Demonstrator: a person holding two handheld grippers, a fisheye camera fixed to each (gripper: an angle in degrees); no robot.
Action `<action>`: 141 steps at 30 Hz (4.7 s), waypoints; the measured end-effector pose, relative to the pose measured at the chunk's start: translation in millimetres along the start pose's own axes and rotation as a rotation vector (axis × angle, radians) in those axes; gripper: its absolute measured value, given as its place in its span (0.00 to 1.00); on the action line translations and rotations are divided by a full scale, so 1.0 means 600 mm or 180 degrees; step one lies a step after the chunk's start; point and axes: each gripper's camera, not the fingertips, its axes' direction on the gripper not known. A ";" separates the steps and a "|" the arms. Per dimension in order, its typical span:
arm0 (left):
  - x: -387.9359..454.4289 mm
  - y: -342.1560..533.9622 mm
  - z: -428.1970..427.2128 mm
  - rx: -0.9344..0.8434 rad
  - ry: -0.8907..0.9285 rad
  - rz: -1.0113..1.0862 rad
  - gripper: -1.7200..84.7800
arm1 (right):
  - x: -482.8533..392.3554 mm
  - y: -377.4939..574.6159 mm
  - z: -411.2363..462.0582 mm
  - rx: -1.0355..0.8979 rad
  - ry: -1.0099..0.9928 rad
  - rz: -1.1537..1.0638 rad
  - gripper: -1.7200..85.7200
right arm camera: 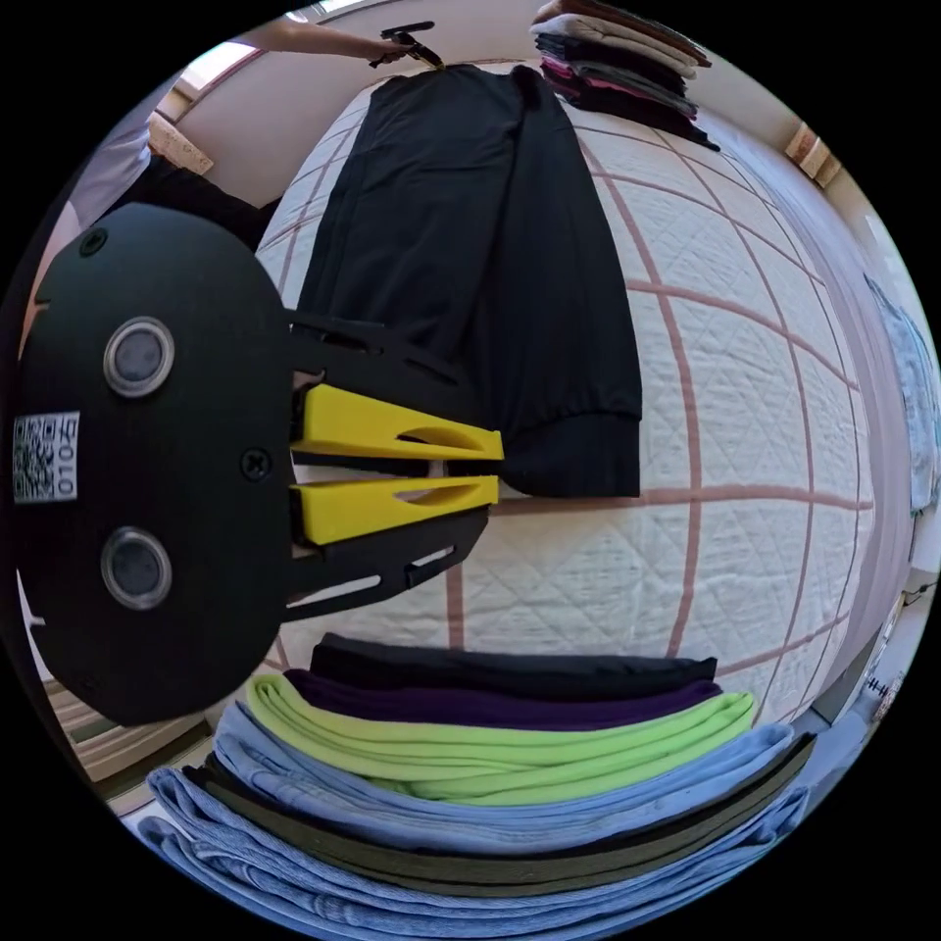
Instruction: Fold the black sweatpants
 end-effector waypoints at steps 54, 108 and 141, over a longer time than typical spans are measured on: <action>0.265 0.099 0.070 -0.0514 -0.0424 0.1125 0.02 | -0.051 -0.145 -0.083 -0.0636 -0.0112 -0.0628 0.12; -0.055 0.155 0.038 0.0029 0.0410 -0.0296 0.16 | -0.264 0.130 -0.045 0.0219 -0.0137 -0.0218 0.05; 0.492 0.411 0.175 0.0136 0.1162 0.0827 0.08 | 0.060 0.409 0.048 0.1392 -0.1132 0.2023 0.12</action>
